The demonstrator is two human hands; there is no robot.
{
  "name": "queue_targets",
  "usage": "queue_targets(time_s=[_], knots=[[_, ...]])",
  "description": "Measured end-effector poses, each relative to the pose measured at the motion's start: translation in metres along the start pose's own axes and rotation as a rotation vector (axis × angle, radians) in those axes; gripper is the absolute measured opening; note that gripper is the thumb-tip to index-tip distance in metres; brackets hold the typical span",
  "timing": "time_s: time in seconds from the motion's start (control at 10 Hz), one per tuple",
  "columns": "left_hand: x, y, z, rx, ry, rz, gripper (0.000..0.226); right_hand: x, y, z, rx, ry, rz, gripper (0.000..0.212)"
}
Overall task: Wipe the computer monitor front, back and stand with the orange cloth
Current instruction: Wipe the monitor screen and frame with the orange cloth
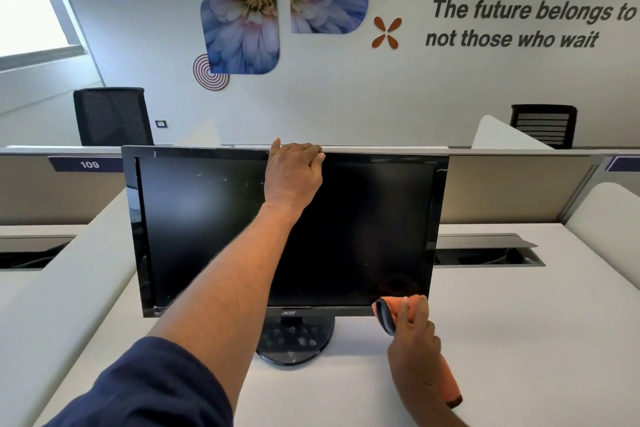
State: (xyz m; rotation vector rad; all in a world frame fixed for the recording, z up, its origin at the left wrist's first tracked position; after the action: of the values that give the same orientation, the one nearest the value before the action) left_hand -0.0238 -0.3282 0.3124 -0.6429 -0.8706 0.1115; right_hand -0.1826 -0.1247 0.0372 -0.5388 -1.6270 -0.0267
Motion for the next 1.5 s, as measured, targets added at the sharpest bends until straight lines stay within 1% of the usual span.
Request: queue_targets(time_s=[0.1, 0.2, 0.4, 0.5, 0.6, 0.7, 0.8, 0.9, 1.0, 1.1, 1.2, 1.3, 1.4, 1.5], knots=[[-0.001, 0.0, 0.001, 0.002, -0.005, 0.003, 0.033, -0.002, 0.002, 0.007, 0.015, 0.023, 0.016, 0.085], [0.001, -0.002, -0.001, 0.01, -0.008, 0.008, 0.033, -0.008, 0.003, 0.001, 0.041, 0.021, 0.039, 0.086], [-0.002, -0.002, 0.002, 0.005, -0.007, 0.012, 0.033, -0.027, 0.008, -0.04, 0.17, -0.024, -0.002, 0.111], [0.0, -0.002, -0.002, 0.008, 0.0, 0.015, 0.032, -0.031, 0.011, -0.037, 0.129, -0.071, 0.005, 0.11], [0.002, -0.002, -0.003, 0.005, 0.001, 0.015, 0.033, -0.029, 0.008, -0.01, -0.142, -0.172, 0.098, 0.101], [0.0, -0.001, -0.001, -0.002, -0.001, 0.016, 0.033, -0.015, 0.008, -0.001, -0.362, -0.363, 0.285, 0.086], [0.0, -0.001, -0.001, -0.003, 0.007, 0.024, 0.031, -0.011, 0.015, 0.002, -0.749, -0.839, 0.434, 0.065], [-0.001, -0.002, -0.003, -0.001, 0.004, 0.029, 0.032, -0.05, 0.012, -0.009, -1.267, -1.42, 0.358, 0.048], [-0.002, -0.002, -0.004, 0.006, 0.001, 0.026, 0.032, -0.071, 0.004, -0.047, -1.329, -1.848, 0.19, 0.024], [-0.004, -0.003, -0.003, 0.006, 0.005, 0.027, 0.032, -0.069, 0.012, -0.094, -1.234, -2.056, -0.004, 0.016], [-0.006, -0.004, -0.004, 0.006, 0.004, 0.028, 0.032, -0.068, 0.019, -0.118, -1.187, -2.123, -0.143, 0.018], [-0.003, -0.004, -0.006, 0.01, 0.011, 0.026, 0.032, -0.067, 0.016, -0.099, -1.181, -2.069, -0.129, 0.018], [0.0, -0.004, -0.009, 0.014, 0.016, 0.034, 0.032, -0.065, 0.008, -0.044, -1.218, -1.97, 0.089, 0.018], [0.0, -0.003, -0.007, 0.018, 0.025, 0.041, 0.032, -0.058, 0.002, 0.006, -1.239, -1.942, 0.307, 0.054]])
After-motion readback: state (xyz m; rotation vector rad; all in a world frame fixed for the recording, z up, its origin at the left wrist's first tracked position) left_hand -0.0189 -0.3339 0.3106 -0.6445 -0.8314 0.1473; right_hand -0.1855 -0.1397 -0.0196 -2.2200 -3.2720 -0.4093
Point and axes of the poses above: each hand's wrist, its own y-axis away from the middle knuckle, its own x-axis out of the back of the hand, z = x × y, the point moved 7 cm from there along -y, towards the middle knuckle, and after that the axes turned 11 degrees about x, right-handed, at the moved point
